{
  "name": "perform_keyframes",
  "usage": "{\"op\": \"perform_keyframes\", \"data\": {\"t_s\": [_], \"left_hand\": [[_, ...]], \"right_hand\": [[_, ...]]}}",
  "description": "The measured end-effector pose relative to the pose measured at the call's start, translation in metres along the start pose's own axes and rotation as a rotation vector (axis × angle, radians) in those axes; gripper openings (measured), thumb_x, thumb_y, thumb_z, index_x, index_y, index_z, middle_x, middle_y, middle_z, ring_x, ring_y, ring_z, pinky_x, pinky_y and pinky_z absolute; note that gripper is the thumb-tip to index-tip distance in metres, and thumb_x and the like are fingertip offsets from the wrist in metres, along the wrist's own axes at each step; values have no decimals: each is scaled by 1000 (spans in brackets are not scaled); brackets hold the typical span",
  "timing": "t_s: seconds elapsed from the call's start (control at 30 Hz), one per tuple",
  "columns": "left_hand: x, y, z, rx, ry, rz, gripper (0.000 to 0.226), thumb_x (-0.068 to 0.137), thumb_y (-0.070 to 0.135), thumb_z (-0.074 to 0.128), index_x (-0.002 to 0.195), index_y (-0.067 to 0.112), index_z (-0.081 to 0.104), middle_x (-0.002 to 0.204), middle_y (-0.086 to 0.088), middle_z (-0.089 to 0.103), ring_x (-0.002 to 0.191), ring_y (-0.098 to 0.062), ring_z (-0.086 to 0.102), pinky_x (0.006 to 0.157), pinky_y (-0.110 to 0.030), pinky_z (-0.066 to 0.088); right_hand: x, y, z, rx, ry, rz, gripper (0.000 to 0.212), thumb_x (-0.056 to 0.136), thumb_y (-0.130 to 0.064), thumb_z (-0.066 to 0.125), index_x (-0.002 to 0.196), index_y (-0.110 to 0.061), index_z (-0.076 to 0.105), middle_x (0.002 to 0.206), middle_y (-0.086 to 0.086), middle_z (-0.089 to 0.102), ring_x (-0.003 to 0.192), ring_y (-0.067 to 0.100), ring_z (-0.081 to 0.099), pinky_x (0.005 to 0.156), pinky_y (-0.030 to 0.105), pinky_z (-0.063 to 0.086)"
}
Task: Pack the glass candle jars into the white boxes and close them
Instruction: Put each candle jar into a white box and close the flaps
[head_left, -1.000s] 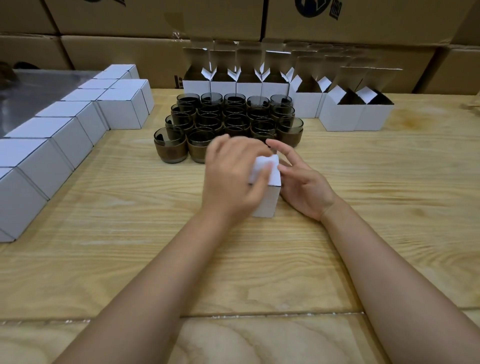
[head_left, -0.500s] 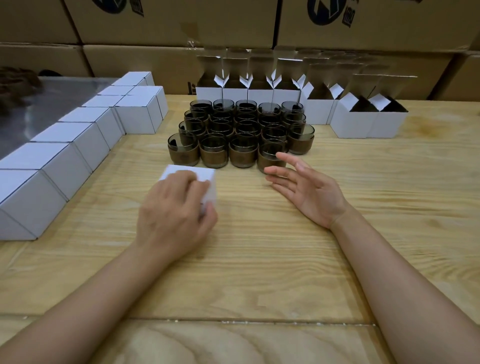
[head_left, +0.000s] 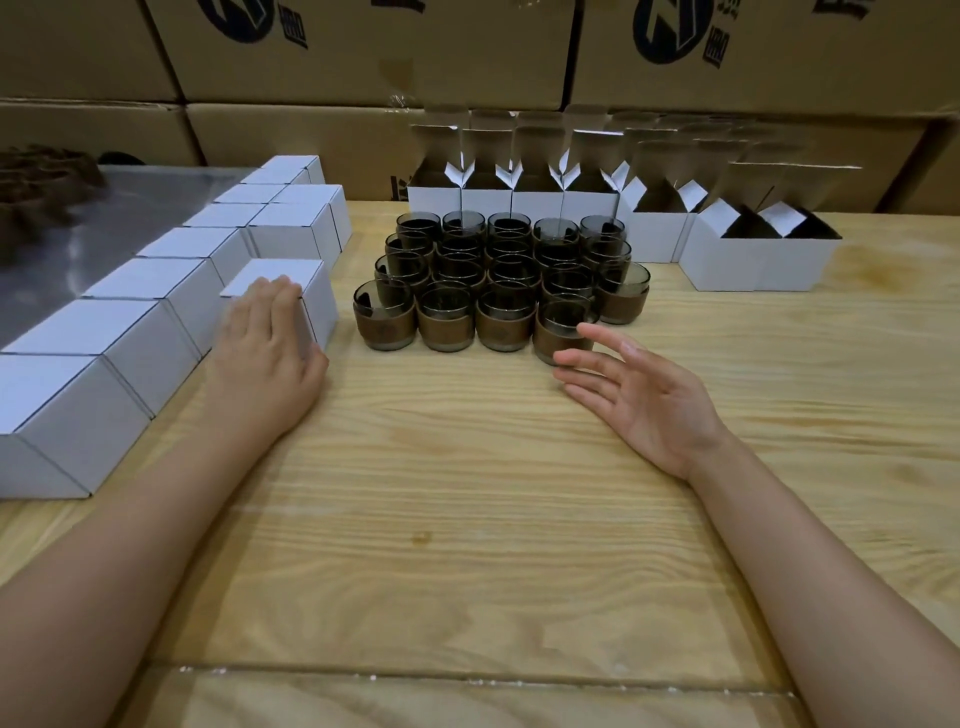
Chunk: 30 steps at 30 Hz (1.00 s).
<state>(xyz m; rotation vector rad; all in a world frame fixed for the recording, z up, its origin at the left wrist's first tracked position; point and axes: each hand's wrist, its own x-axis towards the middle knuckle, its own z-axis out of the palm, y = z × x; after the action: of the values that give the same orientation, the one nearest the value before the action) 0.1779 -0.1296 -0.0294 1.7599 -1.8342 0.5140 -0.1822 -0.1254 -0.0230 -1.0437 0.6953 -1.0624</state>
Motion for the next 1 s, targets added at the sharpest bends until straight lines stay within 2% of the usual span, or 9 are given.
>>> {"op": "perform_keyframes", "data": {"t_s": [0.07, 0.17, 0.3, 0.47, 0.57, 0.8, 0.9, 1.0], "left_hand": [[13, -7, 8, -51, -74, -64, 63, 86, 10, 50, 144, -3, 29, 153, -20, 29, 146, -35, 17, 118, -47, 17], [30, -16, 23, -35, -167, -127, 76, 90, 15, 51, 153, 5, 9, 162, -10, 2, 149, -25, -5, 120, -40, 2], [43, -27, 37, -40, -212, -169, 81, 91, 21, 47, 153, 8, -2, 161, -8, -13, 148, -23, -15, 120, -40, -1], [55, -40, 50, -29, -278, -178, 86, 91, 29, 47, 152, 12, -11, 159, -6, -22, 146, -21, -21, 119, -42, -1], [60, -45, 54, -44, -299, -175, 88, 92, 29, 49, 152, 13, -12, 159, -6, -23, 145, -22, -22, 119, -45, 0], [60, -42, 54, -42, -251, -169, 89, 90, 26, 56, 153, 14, -5, 160, -6, -18, 147, -22, -17, 119, -47, 1], [52, -25, 42, -69, -98, -134, 84, 87, 17, 61, 153, 11, 10, 160, -17, -6, 148, -33, -6, 117, -50, 5], [40, 14, 25, -191, 145, -113, 65, 87, 12, 59, 144, 5, 29, 152, -25, 20, 139, -39, 20, 113, -50, 17]], "right_hand": [[1, 0, -1, 8, -1, 8, 63, 80, -34, 55, 138, -11, 43, 127, 21, 58, 122, 32, 55, 105, 40, 41], [2, -1, -1, 18, 6, 26, 55, 83, -30, 50, 135, -12, 47, 127, 21, 59, 121, 32, 56, 103, 39, 44], [4, -1, -1, 32, 14, 36, 53, 83, -29, 51, 133, -11, 50, 125, 21, 61, 120, 33, 57, 101, 38, 48], [3, -2, 1, 34, 21, 48, 55, 81, -29, 53, 133, -11, 50, 125, 21, 61, 119, 32, 58, 99, 36, 49], [3, -2, 2, 34, 33, 43, 57, 80, -28, 58, 133, -10, 50, 125, 20, 61, 118, 32, 59, 98, 35, 50], [3, -3, 3, 43, 50, 48, 51, 84, -24, 51, 132, -9, 51, 124, 21, 61, 116, 33, 60, 98, 36, 50], [3, -4, 4, 52, 58, 51, 50, 82, -24, 52, 130, -9, 52, 120, 19, 63, 115, 33, 61, 97, 36, 51], [3, -5, 5, 60, 64, 51, 48, 82, -23, 53, 128, -9, 54, 117, 19, 65, 112, 32, 62, 95, 35, 52]]}}
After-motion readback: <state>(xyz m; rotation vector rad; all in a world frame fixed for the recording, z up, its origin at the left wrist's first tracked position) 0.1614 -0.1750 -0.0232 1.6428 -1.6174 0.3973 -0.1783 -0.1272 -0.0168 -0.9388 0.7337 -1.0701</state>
